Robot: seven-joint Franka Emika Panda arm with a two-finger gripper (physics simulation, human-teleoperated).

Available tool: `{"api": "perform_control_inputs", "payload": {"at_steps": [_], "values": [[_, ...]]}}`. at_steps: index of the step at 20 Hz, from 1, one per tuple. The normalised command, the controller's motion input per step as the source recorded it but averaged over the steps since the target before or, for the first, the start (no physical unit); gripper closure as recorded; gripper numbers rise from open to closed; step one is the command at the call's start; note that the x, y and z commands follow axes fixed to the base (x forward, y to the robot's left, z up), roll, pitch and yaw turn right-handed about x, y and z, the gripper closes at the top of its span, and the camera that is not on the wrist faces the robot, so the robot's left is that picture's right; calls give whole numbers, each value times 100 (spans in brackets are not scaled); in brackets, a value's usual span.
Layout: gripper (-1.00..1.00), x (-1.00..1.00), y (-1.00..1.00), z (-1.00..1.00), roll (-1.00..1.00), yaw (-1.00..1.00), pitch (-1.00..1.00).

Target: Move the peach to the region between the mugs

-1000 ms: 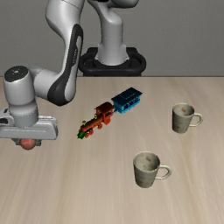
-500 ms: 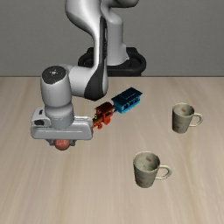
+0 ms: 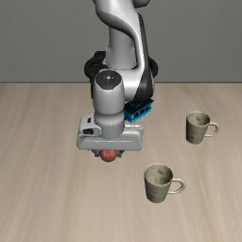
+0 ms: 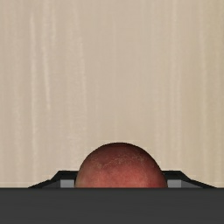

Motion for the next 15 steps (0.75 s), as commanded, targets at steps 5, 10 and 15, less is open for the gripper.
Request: {"api": "perform_control_inputs", "payload": {"at_steps": [5, 10, 15], "values": [[100, 0, 100, 0, 0, 0, 0], [100, 0, 100, 0, 0, 0, 0], [100, 0, 100, 0, 0, 0, 0]]}}
